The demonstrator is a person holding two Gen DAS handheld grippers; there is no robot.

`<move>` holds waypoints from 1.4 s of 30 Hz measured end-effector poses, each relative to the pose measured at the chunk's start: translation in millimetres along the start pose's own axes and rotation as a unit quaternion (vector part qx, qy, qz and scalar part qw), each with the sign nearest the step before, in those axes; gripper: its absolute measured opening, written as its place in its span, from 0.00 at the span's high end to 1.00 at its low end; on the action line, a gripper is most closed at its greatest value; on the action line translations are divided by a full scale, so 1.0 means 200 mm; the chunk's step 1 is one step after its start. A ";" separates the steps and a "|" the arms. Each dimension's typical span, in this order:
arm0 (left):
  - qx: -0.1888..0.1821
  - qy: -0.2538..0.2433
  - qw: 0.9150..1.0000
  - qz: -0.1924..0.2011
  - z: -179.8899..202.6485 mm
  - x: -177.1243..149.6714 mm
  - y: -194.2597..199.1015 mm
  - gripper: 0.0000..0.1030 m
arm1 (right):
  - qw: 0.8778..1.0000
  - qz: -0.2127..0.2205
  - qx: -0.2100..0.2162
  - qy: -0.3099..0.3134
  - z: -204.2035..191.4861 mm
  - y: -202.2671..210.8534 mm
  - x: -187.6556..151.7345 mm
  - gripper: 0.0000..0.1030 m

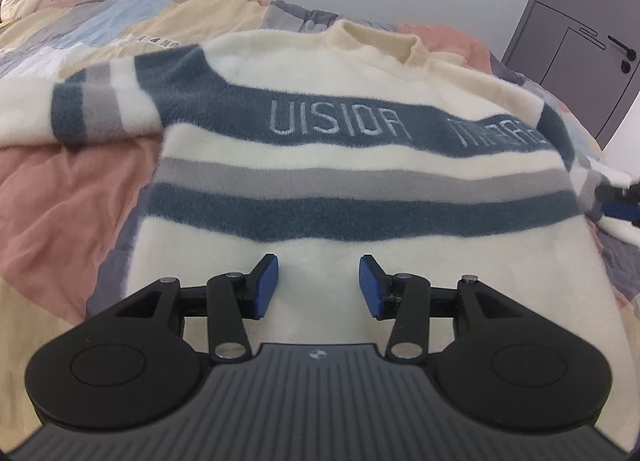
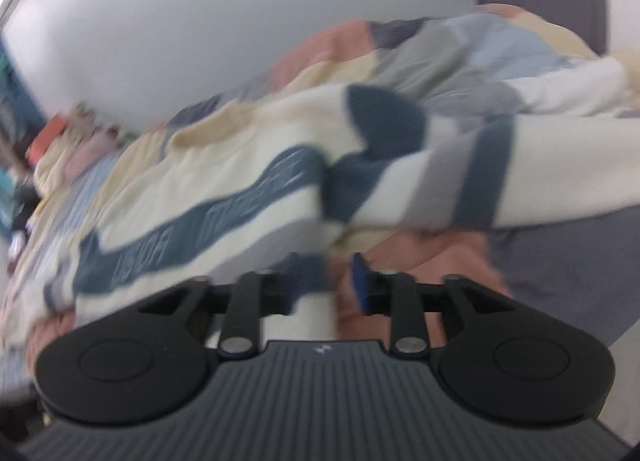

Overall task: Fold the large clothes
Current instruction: 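Grasp the striped sleeve cuff with the right gripper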

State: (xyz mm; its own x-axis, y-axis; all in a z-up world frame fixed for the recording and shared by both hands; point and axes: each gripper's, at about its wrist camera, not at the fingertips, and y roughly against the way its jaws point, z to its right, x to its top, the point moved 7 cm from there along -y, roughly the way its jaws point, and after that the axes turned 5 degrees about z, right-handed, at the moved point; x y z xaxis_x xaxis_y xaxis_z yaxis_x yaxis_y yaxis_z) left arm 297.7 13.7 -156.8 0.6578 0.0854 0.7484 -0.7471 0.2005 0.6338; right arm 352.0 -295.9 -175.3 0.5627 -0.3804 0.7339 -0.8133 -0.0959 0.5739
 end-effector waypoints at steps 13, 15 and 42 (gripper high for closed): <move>-0.011 -0.019 1.000 -0.008 0.07 -0.04 0.01 0.33 | 0.971 0.021 -0.022 -0.238 0.62 -0.25 0.11 0.25; -0.016 -0.020 1.000 -0.008 0.08 -0.05 0.01 0.30 | 0.963 0.037 0.003 -0.268 0.69 -0.28 0.12 0.25; -0.035 0.039 0.999 0.007 0.07 -0.09 0.04 0.27 | 0.840 0.232 -0.028 -0.490 1.41 0.12 0.04 0.28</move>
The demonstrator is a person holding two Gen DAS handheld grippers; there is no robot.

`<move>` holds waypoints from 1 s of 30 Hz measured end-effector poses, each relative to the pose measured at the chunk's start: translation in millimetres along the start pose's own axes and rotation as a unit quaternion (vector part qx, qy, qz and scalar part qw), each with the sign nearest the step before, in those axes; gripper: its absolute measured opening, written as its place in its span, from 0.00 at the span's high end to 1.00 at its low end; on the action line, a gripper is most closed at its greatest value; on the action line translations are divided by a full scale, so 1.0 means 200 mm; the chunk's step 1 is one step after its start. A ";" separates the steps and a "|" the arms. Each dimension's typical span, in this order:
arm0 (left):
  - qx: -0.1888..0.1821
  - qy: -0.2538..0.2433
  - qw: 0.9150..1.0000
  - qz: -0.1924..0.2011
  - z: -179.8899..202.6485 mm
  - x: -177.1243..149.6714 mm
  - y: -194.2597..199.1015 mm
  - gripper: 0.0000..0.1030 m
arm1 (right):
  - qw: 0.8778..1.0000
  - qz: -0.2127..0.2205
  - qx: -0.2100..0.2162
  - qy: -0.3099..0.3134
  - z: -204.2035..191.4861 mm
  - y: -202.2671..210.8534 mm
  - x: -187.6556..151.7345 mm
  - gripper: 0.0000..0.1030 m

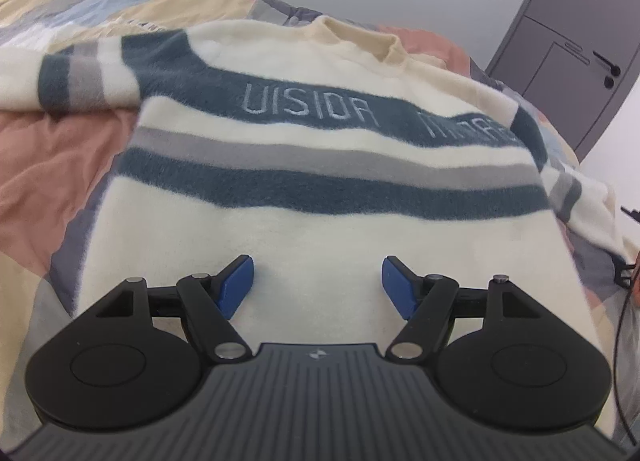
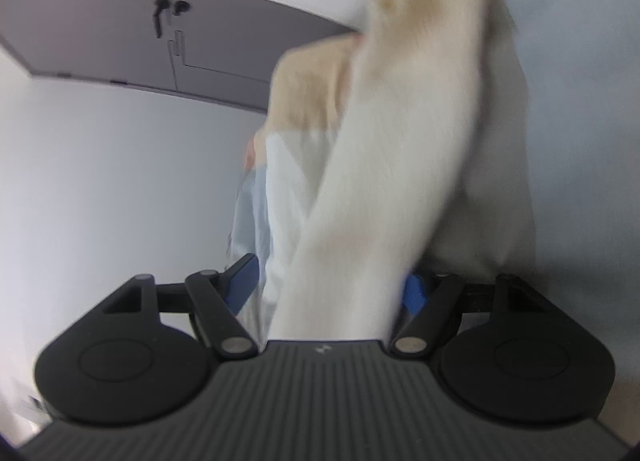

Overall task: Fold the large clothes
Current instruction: 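Grasp the striped sleeve cuff with the right gripper, then lift the sleeve and lay it across the sweater body, open right gripper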

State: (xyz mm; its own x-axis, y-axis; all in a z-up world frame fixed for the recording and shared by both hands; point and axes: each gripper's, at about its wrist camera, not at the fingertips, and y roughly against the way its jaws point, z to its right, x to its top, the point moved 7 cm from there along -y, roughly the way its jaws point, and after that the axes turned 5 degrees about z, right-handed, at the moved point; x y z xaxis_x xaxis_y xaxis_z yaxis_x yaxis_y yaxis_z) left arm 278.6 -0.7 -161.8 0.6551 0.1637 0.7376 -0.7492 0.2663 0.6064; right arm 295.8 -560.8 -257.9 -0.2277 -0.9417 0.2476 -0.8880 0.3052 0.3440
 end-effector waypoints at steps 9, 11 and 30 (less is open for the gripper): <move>-0.005 0.055 0.998 0.008 -0.04 0.00 0.00 0.27 | 0.993 0.054 -0.037 0.102 0.04 -0.09 0.20 0.68; -0.004 0.060 0.998 0.011 -0.04 0.00 0.00 0.27 | 0.992 0.056 -0.040 0.103 0.04 -0.12 0.21 0.68; 0.025 0.080 0.996 0.034 -0.08 0.02 0.03 0.28 | 0.945 0.154 -0.068 0.281 -0.40 -0.11 0.77 0.91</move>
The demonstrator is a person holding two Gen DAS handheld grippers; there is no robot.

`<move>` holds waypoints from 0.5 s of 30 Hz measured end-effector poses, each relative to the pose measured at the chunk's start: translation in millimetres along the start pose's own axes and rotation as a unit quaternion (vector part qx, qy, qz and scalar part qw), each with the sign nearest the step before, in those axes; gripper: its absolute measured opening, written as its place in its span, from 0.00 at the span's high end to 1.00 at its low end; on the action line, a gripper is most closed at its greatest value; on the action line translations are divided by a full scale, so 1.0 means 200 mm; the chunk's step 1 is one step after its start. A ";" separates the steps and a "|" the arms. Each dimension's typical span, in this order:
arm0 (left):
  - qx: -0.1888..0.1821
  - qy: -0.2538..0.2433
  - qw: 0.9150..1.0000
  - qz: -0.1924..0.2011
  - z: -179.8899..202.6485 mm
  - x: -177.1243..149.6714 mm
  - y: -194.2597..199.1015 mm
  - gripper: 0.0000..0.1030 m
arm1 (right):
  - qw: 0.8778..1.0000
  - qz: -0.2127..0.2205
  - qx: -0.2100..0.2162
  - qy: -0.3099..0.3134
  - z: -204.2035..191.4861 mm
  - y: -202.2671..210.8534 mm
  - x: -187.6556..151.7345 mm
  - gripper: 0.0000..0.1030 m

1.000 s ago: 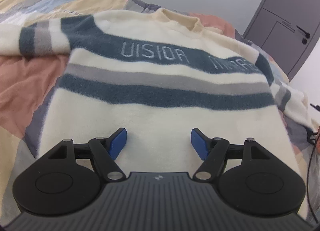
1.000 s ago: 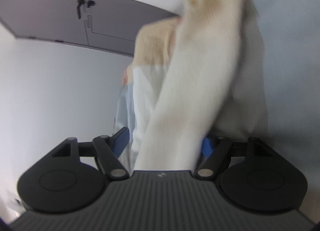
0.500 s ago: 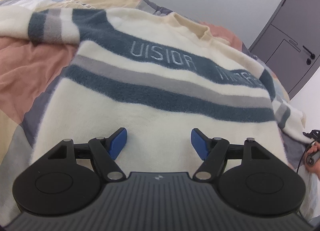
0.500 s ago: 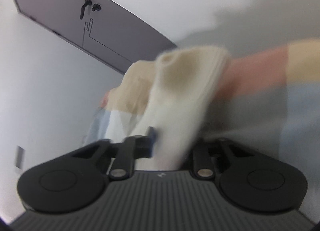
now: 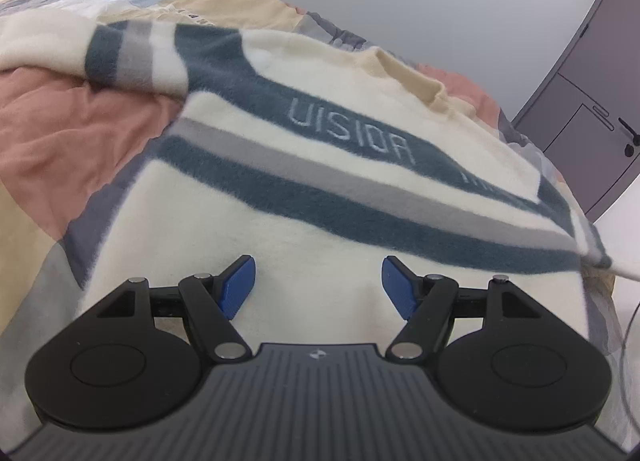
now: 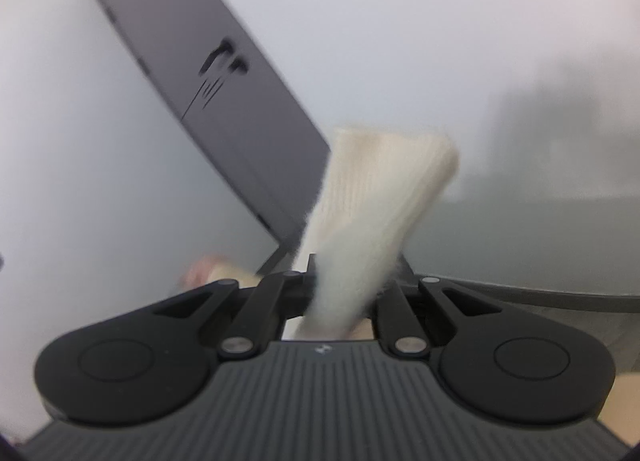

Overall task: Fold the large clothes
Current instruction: 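Lift the sleeve and lay it across the sweater body, open right gripper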

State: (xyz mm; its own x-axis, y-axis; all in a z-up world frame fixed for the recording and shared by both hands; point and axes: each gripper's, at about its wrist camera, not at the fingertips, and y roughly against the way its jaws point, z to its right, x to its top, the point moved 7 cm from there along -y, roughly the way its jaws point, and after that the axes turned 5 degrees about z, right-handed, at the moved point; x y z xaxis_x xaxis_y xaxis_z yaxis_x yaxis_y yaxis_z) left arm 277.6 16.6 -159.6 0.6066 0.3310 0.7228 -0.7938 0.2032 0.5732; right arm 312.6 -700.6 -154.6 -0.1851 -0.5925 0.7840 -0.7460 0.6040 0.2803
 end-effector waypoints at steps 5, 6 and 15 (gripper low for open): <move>0.011 -0.026 1.000 -0.002 -0.02 0.01 0.00 0.28 | 0.998 0.021 0.012 0.066 -0.16 0.01 0.15 0.91; 0.012 -0.029 1.000 -0.004 -0.02 0.01 0.00 0.28 | 0.997 0.026 0.020 0.070 -0.22 0.03 0.18 0.91; 0.013 -0.036 0.999 -0.008 -0.02 0.03 0.03 0.28 | 0.970 0.051 0.169 0.170 -0.92 0.45 0.20 0.91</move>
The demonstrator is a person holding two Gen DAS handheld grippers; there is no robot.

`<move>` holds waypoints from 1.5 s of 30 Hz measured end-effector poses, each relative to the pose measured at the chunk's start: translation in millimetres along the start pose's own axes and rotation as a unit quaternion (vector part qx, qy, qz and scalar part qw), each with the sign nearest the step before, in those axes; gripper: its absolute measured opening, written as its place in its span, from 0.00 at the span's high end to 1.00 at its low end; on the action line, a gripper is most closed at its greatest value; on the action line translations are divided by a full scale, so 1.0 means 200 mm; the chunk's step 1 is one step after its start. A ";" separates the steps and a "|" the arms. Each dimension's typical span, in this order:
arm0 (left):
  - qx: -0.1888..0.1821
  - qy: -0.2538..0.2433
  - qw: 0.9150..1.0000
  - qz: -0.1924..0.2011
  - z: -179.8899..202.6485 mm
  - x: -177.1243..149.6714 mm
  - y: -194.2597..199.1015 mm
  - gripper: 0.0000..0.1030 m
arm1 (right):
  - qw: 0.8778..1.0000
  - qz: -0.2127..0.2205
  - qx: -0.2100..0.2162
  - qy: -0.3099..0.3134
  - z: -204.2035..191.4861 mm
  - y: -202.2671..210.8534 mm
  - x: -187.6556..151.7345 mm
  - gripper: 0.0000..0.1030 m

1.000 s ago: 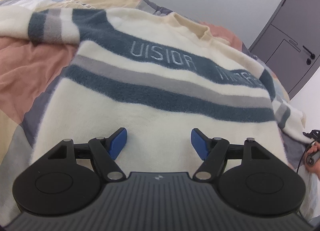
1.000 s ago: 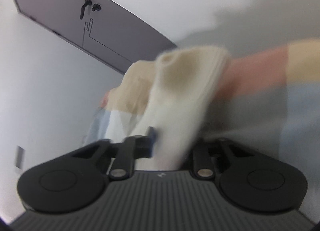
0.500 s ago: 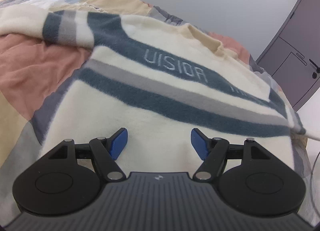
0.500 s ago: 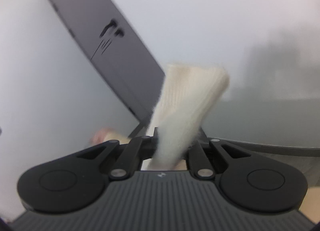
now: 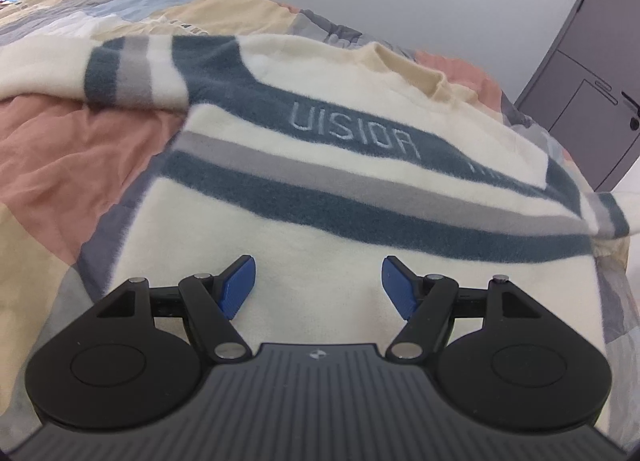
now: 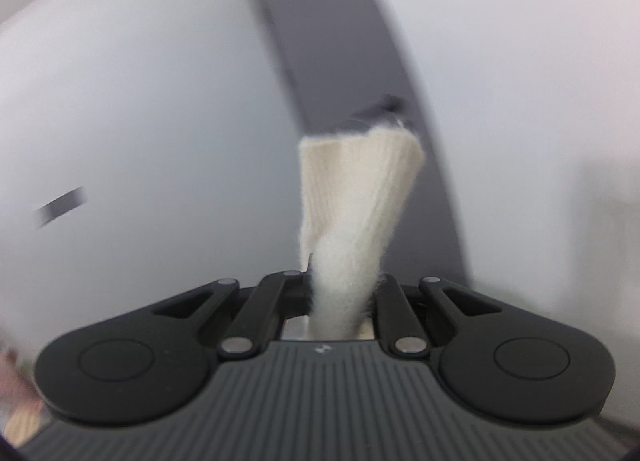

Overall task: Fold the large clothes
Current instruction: 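Lift the sleeve and lay it across the sweater body, open right gripper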

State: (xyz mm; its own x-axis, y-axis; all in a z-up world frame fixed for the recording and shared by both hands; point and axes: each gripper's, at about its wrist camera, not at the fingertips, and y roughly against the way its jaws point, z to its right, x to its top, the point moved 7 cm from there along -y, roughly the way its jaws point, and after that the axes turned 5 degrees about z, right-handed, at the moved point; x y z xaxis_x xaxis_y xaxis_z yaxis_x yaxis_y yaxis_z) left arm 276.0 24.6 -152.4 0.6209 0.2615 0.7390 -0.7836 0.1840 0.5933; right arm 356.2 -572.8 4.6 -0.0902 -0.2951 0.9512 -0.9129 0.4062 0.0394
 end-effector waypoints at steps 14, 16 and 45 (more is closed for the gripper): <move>-0.026 0.140 0.988 0.055 -0.29 0.16 0.24 0.28 | 0.924 0.035 0.285 0.253 -1.70 0.83 -0.21 0.90; -0.032 0.148 0.986 0.065 -0.33 0.18 0.29 0.28 | 0.912 0.018 0.314 0.264 -1.83 0.89 -0.36 0.90; -0.070 0.120 0.986 0.090 -0.36 0.25 0.35 0.28 | 0.760 -0.271 0.474 0.352 -2.05 1.53 -1.76 0.50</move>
State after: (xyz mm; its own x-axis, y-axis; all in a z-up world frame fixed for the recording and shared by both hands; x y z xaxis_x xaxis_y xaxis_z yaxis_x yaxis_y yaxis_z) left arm 250.8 119.5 -96.4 0.4624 0.5156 0.7214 -0.8861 0.2397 0.3967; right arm 271.6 11.3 -193.3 0.3320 0.4752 0.8148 -0.6469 -0.5140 0.5633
